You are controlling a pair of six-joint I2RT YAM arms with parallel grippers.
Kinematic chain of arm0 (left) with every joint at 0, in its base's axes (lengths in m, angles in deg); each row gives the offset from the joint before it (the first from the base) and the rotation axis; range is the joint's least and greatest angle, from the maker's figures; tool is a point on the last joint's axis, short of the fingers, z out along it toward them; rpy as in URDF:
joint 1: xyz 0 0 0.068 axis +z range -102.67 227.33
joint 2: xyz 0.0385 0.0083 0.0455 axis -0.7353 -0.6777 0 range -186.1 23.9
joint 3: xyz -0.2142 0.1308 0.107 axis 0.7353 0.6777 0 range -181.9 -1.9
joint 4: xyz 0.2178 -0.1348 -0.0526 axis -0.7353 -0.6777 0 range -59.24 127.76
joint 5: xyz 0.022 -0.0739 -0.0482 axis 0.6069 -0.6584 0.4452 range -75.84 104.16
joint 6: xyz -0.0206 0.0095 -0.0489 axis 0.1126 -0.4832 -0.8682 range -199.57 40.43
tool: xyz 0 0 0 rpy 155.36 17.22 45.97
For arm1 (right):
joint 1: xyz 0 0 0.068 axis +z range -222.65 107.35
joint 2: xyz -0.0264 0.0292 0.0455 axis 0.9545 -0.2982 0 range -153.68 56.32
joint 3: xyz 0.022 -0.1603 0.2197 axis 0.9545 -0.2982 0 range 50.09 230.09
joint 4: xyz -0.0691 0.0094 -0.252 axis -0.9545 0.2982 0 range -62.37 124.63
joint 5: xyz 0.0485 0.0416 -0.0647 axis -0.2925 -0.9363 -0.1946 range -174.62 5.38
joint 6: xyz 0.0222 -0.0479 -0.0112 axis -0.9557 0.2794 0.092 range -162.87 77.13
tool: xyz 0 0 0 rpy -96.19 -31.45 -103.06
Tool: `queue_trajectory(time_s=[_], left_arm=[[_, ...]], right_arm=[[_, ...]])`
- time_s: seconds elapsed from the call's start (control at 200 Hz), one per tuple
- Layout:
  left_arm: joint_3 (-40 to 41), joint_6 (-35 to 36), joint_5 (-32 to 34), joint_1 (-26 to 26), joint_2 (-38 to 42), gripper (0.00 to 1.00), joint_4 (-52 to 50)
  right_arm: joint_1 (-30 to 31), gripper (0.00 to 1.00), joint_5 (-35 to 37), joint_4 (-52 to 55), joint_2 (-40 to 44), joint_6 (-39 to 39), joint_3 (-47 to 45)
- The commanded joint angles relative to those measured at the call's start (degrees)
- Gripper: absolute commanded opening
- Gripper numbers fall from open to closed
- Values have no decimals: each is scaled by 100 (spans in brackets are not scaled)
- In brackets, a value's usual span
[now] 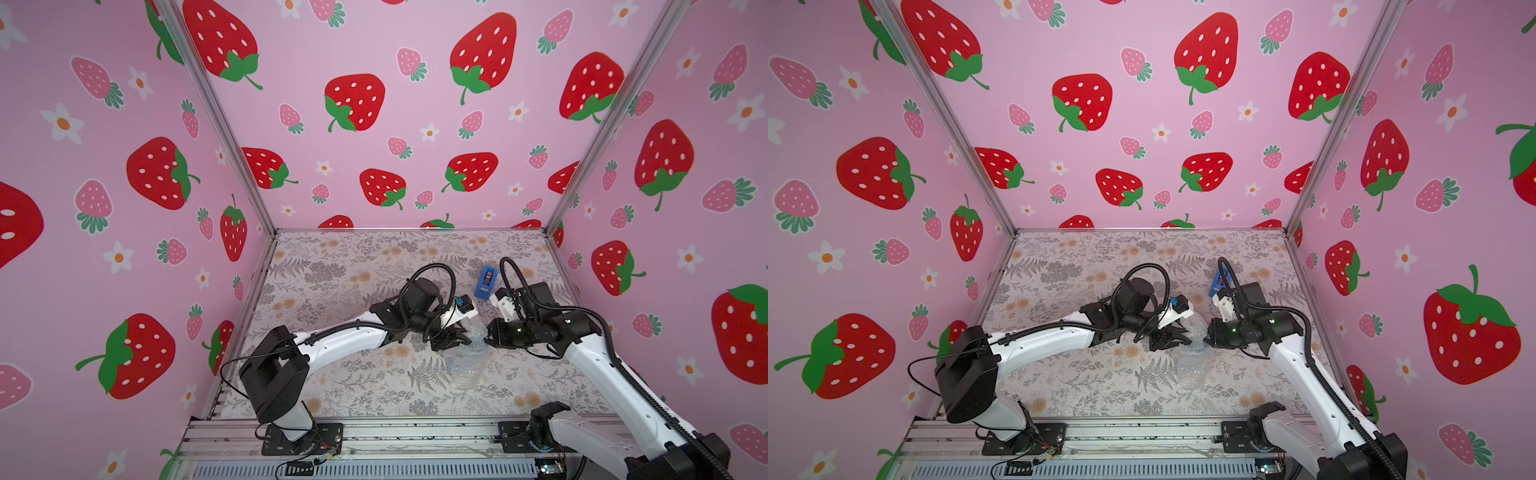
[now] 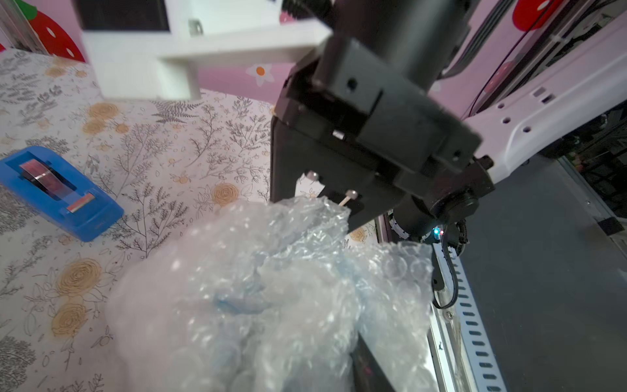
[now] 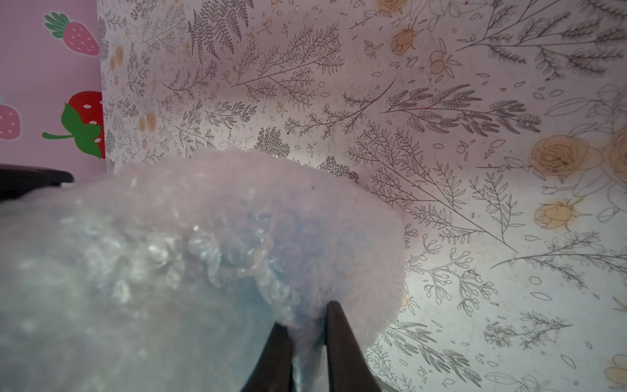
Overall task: Wrap wine glasses in bubble wrap
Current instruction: Wrap the wine glass in bubble wrap.
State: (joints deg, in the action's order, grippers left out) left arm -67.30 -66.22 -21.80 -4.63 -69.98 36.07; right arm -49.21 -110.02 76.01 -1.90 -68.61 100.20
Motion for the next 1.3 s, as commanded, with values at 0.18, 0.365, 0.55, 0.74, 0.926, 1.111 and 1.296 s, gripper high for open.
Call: queue_trajectory(time_s=[0.18, 0.365, 0.55, 0.74, 0.926, 1.111, 1.296], left_arm=[[-312, 518, 92, -33, -358, 37, -1113], [-374, 542, 57, -36, -393, 37, -1088], [-360, 544, 41, -33, -419, 36, -1046], [-292, 543, 20, -20, -437, 36, -934], [-153, 399, -169, 76, -438, 35, -666], [-77, 234, -319, 197, -336, 42, -535], [259, -55, -450, 329, 189, 57, -196]], right_arm=[[-267, 20, 112, 868, 281, 163, 871], [-305, 23, -131, 706, 162, 106, 1360], [-277, 25, -986, -142, -138, -112, 1177], [160, 26, -1104, -433, -454, -128, 882], [548, 24, -841, -402, -531, -45, 480], [807, 19, -209, -10, -893, 215, 308], [1025, 18, 349, 216, -1340, 495, 339]])
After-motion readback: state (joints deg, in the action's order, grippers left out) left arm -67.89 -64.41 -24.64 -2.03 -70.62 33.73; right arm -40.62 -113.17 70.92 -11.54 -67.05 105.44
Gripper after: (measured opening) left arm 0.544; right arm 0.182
